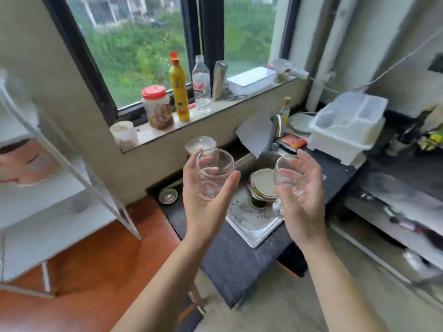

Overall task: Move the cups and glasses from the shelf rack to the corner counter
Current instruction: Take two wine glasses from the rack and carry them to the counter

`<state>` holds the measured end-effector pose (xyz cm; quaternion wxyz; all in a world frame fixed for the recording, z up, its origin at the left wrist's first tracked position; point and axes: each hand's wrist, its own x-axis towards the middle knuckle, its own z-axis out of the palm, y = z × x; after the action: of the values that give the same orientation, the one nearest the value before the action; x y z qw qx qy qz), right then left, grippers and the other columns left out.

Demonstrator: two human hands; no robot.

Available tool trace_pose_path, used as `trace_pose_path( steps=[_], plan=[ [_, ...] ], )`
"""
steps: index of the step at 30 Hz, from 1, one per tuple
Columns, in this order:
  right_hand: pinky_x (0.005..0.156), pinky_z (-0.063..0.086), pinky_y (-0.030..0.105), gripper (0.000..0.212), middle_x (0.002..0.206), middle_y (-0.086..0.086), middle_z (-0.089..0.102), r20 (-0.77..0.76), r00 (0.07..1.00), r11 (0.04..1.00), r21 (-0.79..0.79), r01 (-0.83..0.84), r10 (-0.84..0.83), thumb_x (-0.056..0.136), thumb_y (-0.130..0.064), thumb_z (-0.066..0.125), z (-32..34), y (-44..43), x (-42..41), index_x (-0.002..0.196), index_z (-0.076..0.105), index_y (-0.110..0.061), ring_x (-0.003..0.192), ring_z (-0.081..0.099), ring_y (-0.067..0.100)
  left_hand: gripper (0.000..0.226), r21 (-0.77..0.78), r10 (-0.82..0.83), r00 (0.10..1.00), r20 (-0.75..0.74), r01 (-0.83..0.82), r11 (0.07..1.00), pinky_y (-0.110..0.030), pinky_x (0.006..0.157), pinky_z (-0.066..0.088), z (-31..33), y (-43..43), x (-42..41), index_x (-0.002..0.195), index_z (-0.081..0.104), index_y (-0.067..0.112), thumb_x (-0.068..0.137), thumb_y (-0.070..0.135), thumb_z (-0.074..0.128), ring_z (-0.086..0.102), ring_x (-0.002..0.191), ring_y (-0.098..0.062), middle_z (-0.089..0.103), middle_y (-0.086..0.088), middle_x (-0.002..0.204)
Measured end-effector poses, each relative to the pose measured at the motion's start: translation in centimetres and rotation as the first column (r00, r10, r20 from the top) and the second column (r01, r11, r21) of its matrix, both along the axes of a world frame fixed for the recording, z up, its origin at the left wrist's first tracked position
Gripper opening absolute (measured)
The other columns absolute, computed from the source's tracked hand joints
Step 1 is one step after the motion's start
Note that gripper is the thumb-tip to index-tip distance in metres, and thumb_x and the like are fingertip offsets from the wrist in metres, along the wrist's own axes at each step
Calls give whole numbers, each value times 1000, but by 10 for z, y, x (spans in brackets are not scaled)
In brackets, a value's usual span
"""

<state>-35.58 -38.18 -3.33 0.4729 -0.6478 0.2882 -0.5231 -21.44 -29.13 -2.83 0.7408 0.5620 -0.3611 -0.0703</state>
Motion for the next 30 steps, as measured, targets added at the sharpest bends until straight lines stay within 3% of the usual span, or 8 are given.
trace_pose_path(
  steps=[5,7,11,16,20,22,25,30],
  plan=[
    [97,53,34,62,128,-22,58,74,984,987,3,163,-163,80,-23,60,3,-54,-123,140,47,-33,119,61,13,67,-14,-177,984,31,178,984,-28,83,52,10,-80,-109,134,49,18,77,34,81,63,99,-21,60,-8,121],
    [96,55,37,66,133,-14,56,74,971,974,28,224,-226,77,-28,60,2,-77,-180,141,45,-26,118,60,12,66,3,-239,970,49,240,971,-32,82,54,11,-112,-163,133,49,19,76,34,81,64,99,-22,62,3,118],
    [90,57,46,68,135,-9,55,58,934,936,41,350,-352,74,-30,59,3,-119,-297,141,47,-33,119,60,10,66,18,-381,919,98,382,924,-51,83,54,11,-173,-272,134,49,19,78,35,81,63,99,-30,62,-3,125],
    [81,58,53,63,131,-14,55,59,868,870,21,493,-493,75,-32,55,16,-161,-414,136,48,-41,122,58,9,71,72,-528,837,143,523,849,-38,89,53,20,-237,-381,136,48,28,77,47,81,62,110,-27,61,4,120],
    [82,58,48,65,133,-7,54,68,807,810,15,587,-586,76,-32,54,11,-188,-484,140,47,-33,121,58,12,68,110,-615,773,158,605,789,-26,87,50,19,-284,-451,134,48,33,76,51,80,62,111,-22,61,-2,122],
    [84,58,45,65,133,-6,53,60,779,781,22,624,-624,75,-32,54,5,-202,-516,139,46,-34,120,59,12,66,131,-648,744,163,634,762,-33,85,54,14,-308,-482,134,49,30,78,43,81,63,109,-22,61,-1,122],
    [86,52,25,66,133,-4,54,58,712,714,32,699,-699,75,-31,54,-5,-232,-571,140,44,-34,118,60,10,66,151,-713,685,148,697,701,-44,89,56,4,-357,-540,137,47,26,81,32,82,64,107,-19,59,-1,124],
    [87,53,23,70,134,-3,54,21,591,592,12,806,-806,78,-15,58,-7,-301,-667,144,41,-29,117,60,7,71,131,-822,560,103,812,569,-41,88,56,-3,-454,-644,138,46,27,77,45,79,63,107,-14,58,3,124]
  ],
)
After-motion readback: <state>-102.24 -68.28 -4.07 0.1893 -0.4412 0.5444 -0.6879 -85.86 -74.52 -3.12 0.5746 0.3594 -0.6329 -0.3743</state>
